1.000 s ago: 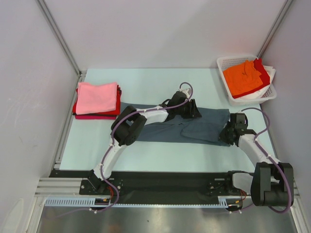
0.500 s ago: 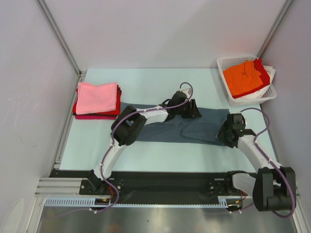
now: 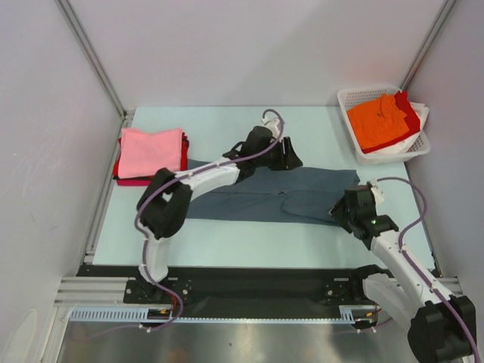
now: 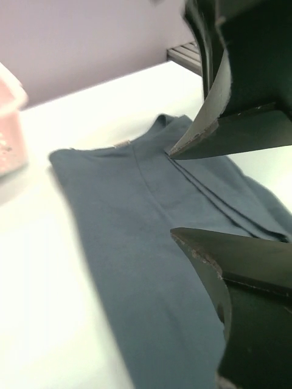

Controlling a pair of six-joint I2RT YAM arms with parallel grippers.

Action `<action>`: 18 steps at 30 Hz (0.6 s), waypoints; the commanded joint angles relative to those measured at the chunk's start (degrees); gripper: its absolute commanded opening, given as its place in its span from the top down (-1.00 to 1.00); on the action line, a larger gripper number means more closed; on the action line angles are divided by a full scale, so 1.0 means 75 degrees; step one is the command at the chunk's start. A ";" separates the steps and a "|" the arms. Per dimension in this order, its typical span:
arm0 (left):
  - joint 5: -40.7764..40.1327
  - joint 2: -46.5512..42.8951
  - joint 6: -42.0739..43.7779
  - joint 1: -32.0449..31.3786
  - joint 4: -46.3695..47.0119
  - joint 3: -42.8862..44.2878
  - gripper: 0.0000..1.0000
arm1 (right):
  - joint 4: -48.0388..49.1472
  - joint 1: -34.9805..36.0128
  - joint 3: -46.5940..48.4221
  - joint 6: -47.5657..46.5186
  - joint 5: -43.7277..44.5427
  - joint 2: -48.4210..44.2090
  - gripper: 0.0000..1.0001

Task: Fold and stack the t-shirts
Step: Fold the tshirt

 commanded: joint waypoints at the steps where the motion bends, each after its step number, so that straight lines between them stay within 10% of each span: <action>1: -0.0520 -0.1424 0.0361 0.0369 0.0019 -0.0679 -0.09 | 0.0277 0.0428 -0.0926 0.1749 0.0268 -0.0535 -0.07; 18: -0.1282 -0.5421 0.0209 0.1553 -0.0110 -0.4358 -0.10 | 0.2845 0.0757 -0.2592 0.3673 0.1404 -0.0209 -0.08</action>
